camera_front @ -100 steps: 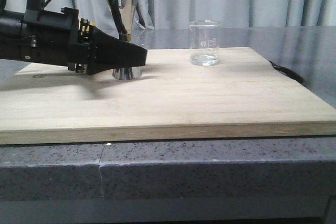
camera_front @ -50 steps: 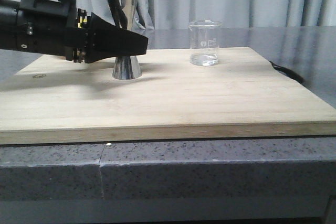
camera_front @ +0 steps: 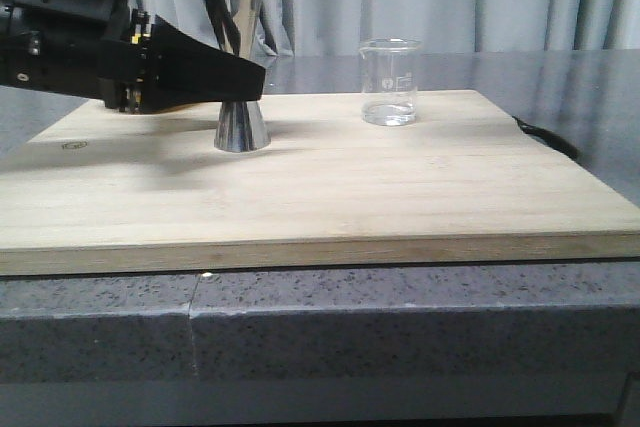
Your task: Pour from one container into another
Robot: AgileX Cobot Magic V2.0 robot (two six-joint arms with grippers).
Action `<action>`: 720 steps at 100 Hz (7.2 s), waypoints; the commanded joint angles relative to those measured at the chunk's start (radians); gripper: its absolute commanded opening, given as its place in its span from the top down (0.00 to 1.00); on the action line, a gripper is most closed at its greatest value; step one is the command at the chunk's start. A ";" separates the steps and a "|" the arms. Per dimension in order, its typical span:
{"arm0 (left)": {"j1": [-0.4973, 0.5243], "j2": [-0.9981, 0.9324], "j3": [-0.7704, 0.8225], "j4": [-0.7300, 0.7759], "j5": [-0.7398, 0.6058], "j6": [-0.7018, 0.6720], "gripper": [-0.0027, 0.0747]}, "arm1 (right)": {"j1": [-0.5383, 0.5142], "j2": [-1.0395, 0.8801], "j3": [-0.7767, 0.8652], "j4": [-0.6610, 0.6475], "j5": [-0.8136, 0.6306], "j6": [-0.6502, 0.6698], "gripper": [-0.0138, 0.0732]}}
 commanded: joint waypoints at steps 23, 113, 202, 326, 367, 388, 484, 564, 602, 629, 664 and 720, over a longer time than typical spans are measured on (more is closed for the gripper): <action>0.052 -0.111 -0.017 0.074 0.100 -0.117 0.31 | -0.007 -0.045 -0.032 0.029 -0.068 -0.010 0.14; 0.726 -0.640 -0.017 -0.093 0.100 -0.376 0.45 | -0.242 -0.494 -0.034 0.115 0.457 -0.010 0.15; 0.350 -0.972 -0.017 0.031 -0.057 -0.579 0.99 | -0.240 -0.706 0.017 0.036 0.583 -0.008 0.92; 0.329 -1.598 0.797 0.312 -1.043 -0.833 0.99 | -0.238 -0.943 0.621 0.173 0.371 -0.007 0.90; 0.329 -1.598 0.807 0.312 -1.007 -0.833 0.99 | -0.238 -0.943 0.621 0.173 0.396 -0.007 0.90; 0.329 -1.598 0.807 0.312 -1.007 -0.833 0.99 | -0.238 -0.943 0.621 0.173 0.396 -0.007 0.90; 0.167 -1.675 0.810 1.572 -1.094 -2.185 0.99 | -0.238 -0.943 0.621 0.173 0.396 -0.007 0.90; 0.250 -1.851 0.991 1.748 -1.253 -2.242 0.99 | -0.238 -0.940 0.621 0.173 0.398 -0.007 0.90; 0.250 -1.851 0.991 1.757 -1.253 -2.242 0.99 | -0.238 -0.940 0.621 0.173 0.398 -0.007 0.90; 0.250 -1.851 0.991 1.757 -1.253 -2.242 0.99 | -0.238 -0.940 0.621 0.173 0.398 -0.007 0.90; 0.250 -1.851 0.991 1.757 -1.253 -2.242 0.99 | -0.238 -0.940 0.621 0.173 0.398 -0.007 0.90; 0.250 -1.851 0.991 1.757 -1.253 -2.242 0.99 | -0.238 -1.175 0.785 0.462 0.429 -0.071 0.90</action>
